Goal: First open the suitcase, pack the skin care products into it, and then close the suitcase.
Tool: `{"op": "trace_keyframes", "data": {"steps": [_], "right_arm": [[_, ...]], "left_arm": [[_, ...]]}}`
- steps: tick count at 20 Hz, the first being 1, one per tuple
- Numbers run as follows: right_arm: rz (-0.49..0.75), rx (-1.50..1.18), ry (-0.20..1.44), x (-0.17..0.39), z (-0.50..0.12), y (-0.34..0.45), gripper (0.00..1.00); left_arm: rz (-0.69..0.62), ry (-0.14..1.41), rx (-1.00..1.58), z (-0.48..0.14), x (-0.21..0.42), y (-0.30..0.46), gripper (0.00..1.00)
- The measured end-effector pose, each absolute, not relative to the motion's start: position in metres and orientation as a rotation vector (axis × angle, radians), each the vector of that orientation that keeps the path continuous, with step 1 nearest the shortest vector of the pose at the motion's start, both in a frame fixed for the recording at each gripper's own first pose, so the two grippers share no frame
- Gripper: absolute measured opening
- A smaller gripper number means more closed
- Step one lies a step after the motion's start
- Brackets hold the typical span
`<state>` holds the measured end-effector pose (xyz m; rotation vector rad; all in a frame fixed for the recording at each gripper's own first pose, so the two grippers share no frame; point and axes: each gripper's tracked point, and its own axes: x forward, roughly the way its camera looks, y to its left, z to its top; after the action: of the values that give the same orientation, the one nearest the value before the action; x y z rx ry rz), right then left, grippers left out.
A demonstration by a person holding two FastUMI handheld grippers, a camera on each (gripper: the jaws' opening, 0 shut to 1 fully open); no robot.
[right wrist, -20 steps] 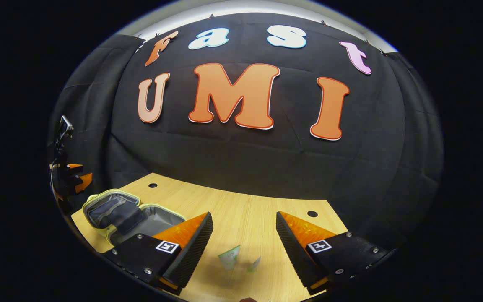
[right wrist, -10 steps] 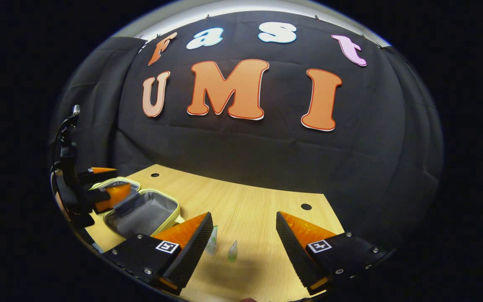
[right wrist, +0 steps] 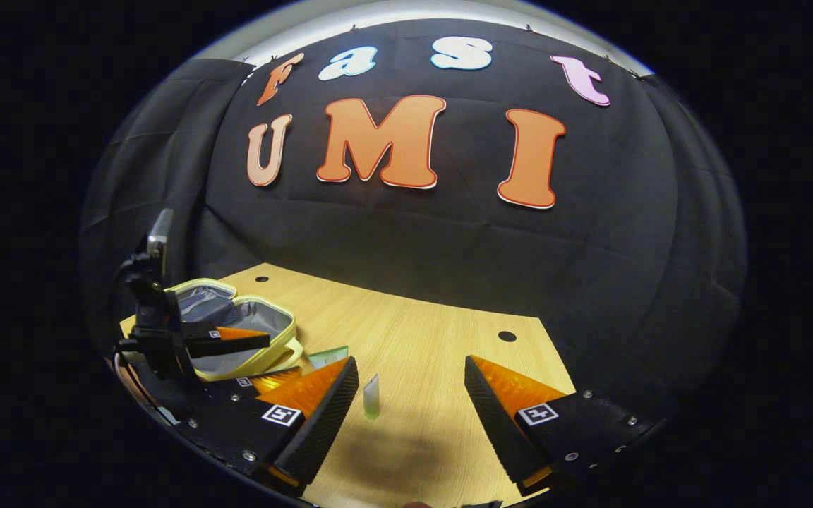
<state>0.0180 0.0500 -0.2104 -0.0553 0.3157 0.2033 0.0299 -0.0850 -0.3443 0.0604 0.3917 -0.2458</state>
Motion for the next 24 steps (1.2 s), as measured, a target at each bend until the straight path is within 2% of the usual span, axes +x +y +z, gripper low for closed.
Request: {"op": "trace_keyframes", "data": {"steps": [3, 4, 7, 10, 11, 13, 22, 24], "right_arm": [[0.206, -0.06, 0.332, 0.016, -0.234, 0.049, 0.96], [0.21, -0.058, 0.337, 0.017, -0.241, 0.051, 0.96], [0.207, -0.05, 0.354, 0.019, -0.264, 0.054, 0.96], [0.201, -0.037, 0.371, 0.022, -0.288, 0.055, 0.96], [0.199, -0.032, 0.378, 0.022, -0.296, 0.056, 0.96], [0.202, -0.02, 0.402, 0.026, -0.311, 0.058, 0.96], [0.312, -0.005, 0.52, 0.053, -0.351, 0.096, 0.96], [0.345, -0.013, 0.54, 0.06, -0.366, 0.106, 0.92]], "left_arm": [[-0.262, 0.421, 0.01, -0.376, 0.046, -0.103, 0.92], [-0.268, 0.427, -0.008, -0.385, 0.05, -0.109, 0.86], [-0.288, 0.45, -0.037, -0.412, 0.069, -0.124, 0.83], [-0.31, 0.448, -0.046, -0.426, 0.084, -0.133, 0.47], [-0.324, 0.431, -0.038, -0.42, 0.084, -0.134, 0.46], [-0.333, 0.432, -0.026, -0.42, 0.084, -0.132, 0.36], [-0.266, 0.442, -0.051, -0.348, 0.064, -0.095, 0.39], [-0.231, 0.427, -0.057, -0.325, 0.061, -0.079, 0.38]]}}
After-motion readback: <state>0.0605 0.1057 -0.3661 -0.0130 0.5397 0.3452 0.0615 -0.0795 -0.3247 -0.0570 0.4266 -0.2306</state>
